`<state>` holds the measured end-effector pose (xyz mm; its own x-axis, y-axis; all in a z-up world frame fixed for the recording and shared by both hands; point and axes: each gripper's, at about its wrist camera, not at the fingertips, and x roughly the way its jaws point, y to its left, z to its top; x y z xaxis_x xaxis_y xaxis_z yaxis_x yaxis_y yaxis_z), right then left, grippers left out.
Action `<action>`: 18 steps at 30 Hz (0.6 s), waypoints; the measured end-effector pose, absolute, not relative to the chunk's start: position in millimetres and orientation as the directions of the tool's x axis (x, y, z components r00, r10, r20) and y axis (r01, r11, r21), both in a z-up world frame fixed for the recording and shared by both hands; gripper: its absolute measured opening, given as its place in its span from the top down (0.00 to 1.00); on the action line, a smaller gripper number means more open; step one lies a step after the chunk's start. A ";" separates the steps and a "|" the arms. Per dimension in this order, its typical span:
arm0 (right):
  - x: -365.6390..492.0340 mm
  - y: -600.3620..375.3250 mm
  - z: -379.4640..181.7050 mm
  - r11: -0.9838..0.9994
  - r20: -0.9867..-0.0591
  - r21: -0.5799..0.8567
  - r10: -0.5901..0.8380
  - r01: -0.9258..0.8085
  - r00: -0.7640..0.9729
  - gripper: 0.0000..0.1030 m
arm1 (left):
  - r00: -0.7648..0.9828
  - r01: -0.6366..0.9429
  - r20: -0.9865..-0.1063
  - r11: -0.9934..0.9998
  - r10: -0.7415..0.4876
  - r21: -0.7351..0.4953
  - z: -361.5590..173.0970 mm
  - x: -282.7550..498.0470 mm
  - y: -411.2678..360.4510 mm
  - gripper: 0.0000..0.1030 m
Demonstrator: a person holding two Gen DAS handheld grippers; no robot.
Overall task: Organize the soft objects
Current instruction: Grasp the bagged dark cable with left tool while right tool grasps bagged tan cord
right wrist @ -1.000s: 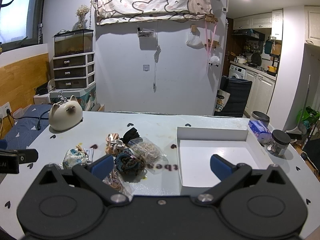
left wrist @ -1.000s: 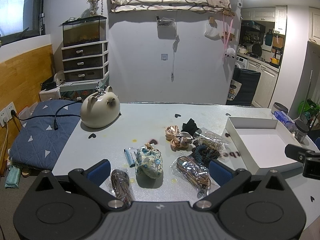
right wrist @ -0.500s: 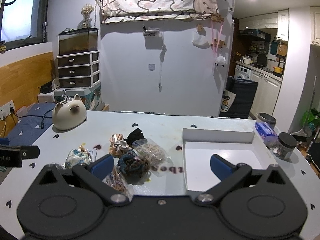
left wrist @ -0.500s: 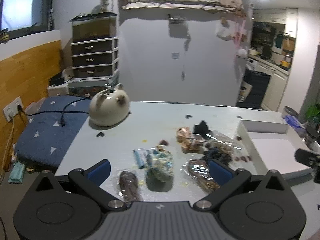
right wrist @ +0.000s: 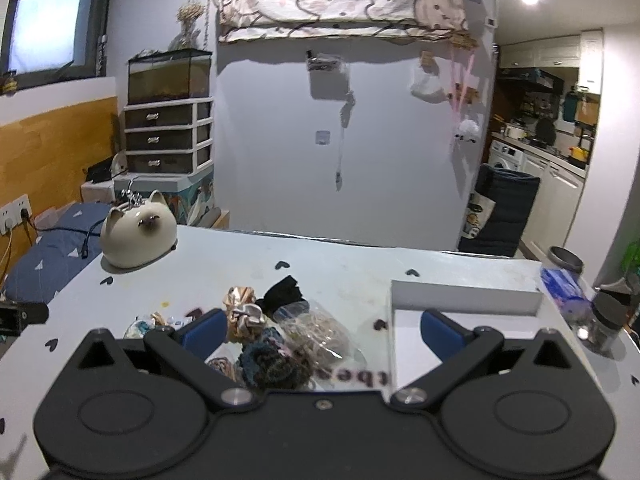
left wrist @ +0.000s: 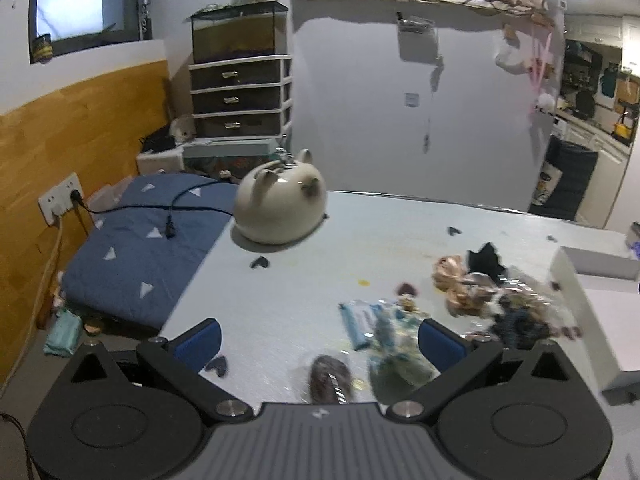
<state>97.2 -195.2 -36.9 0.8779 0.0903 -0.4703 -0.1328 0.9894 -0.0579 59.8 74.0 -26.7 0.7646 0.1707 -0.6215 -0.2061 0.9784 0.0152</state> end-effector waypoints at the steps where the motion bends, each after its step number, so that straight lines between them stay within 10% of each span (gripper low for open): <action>1: 104.2 -191.1 -40.4 0.988 -0.475 -0.063 0.093 -0.140 0.875 0.00 | 0.766 -0.213 -0.616 0.977 0.185 0.029 -30.0 63.1 77.1 0.00; 12: 171.1 -142.4 -109.1 0.931 -0.654 -0.127 0.181 -0.342 0.734 0.07 | 0.632 -0.288 -0.754 0.957 0.177 -0.016 -83.0 94.1 102.8 0.00; 18: 184.8 -122.6 -148.0 0.896 -0.753 -0.144 0.176 -0.419 0.634 0.25 | 0.568 -0.322 -0.815 0.942 0.111 -0.096 -111.8 103.1 113.1 0.24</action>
<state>184.8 -122.6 -148.0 0.6342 0.1760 -0.7529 -0.4192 0.8965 -0.1435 103.1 113.1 -111.8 0.5682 0.1108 -0.8154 -0.3221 0.9418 -0.0964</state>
